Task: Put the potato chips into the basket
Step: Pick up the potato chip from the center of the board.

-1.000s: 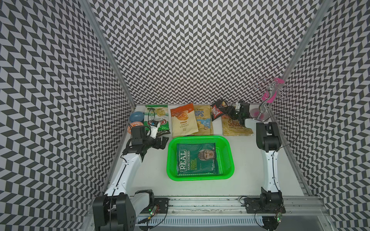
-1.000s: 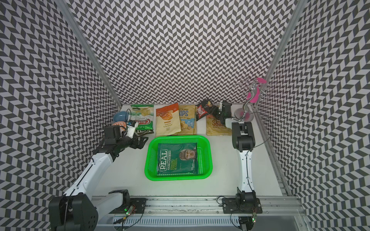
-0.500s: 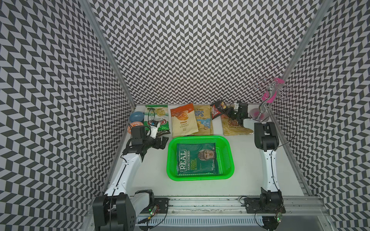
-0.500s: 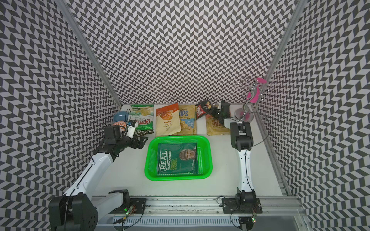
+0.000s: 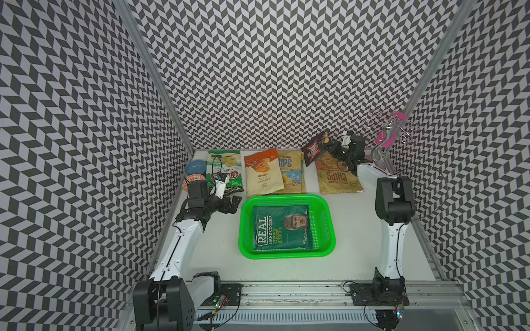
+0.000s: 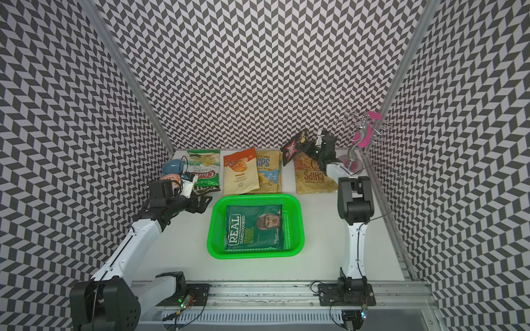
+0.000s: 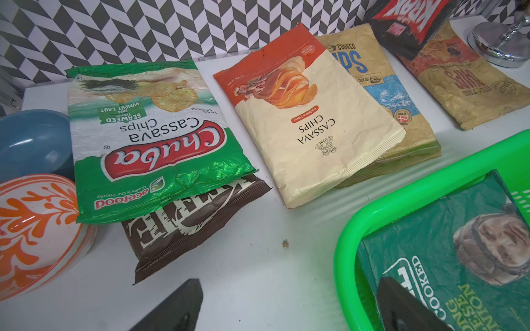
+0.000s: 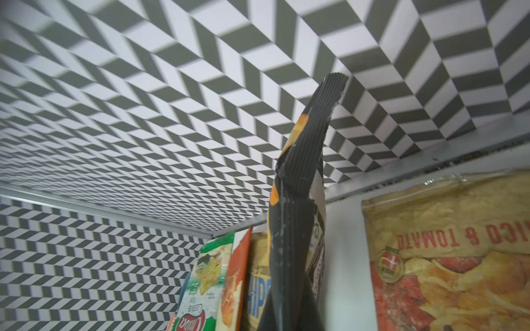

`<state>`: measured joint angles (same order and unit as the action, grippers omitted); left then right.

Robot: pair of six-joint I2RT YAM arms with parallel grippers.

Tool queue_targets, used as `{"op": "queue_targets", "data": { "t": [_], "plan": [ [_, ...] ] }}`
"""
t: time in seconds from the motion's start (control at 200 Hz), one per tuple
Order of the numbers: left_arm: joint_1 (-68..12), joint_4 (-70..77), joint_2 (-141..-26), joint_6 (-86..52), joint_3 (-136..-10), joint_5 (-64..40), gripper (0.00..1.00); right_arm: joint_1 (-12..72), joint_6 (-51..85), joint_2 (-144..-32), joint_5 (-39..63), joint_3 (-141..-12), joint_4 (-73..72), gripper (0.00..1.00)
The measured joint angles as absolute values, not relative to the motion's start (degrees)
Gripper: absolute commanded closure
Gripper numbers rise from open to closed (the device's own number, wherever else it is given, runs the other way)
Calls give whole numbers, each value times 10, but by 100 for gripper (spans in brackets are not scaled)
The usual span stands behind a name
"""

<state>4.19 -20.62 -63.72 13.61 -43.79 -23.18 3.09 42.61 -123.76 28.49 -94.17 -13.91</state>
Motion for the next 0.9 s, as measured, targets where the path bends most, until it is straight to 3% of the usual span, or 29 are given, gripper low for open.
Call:
{"op": "queue_targets", "data": {
  "t": [0.636,0.896],
  "plan": [
    [43,-206,-631,136,-437,-233,1,32,340,-859,388,-681,-75,100],
    [43,-206,-631,136,-437,-236,1,161,278,-797,438,-564,-52,100]
  ]
}}
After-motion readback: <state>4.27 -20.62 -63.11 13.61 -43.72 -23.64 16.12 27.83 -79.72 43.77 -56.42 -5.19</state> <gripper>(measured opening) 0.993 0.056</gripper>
